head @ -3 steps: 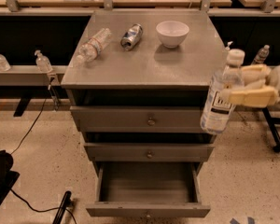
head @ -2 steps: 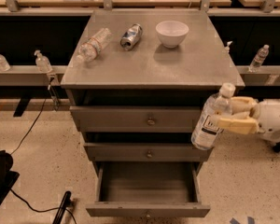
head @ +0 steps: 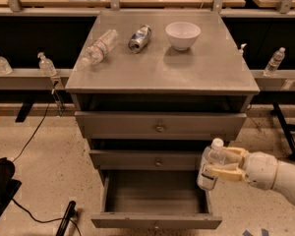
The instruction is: Place blue plastic bottle into bottom drawer
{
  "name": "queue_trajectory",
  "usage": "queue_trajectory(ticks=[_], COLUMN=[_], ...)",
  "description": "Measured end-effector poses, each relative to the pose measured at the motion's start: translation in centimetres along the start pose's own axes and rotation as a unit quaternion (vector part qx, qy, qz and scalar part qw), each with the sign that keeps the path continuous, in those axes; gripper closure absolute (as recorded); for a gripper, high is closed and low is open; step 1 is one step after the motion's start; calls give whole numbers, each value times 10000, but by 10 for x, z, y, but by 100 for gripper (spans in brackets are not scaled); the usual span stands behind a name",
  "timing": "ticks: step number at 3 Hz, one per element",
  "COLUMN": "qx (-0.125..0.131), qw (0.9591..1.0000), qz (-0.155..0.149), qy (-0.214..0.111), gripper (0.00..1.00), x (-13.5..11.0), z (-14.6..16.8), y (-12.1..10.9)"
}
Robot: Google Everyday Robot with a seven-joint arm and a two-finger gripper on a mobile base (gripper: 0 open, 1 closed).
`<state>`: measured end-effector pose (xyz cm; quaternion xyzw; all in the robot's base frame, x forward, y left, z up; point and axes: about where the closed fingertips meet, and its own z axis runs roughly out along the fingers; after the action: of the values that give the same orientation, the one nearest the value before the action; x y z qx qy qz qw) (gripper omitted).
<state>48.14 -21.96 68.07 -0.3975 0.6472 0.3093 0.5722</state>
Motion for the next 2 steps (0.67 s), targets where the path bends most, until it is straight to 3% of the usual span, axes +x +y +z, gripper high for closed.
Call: queue_trajectory(ticks=[1,2], qx=[14,-108], qw=[10000,9999], qz=[22,-16], qy=[81,105], gripper=[100,100], x=[20,19], z=[3,14], y=[3,10])
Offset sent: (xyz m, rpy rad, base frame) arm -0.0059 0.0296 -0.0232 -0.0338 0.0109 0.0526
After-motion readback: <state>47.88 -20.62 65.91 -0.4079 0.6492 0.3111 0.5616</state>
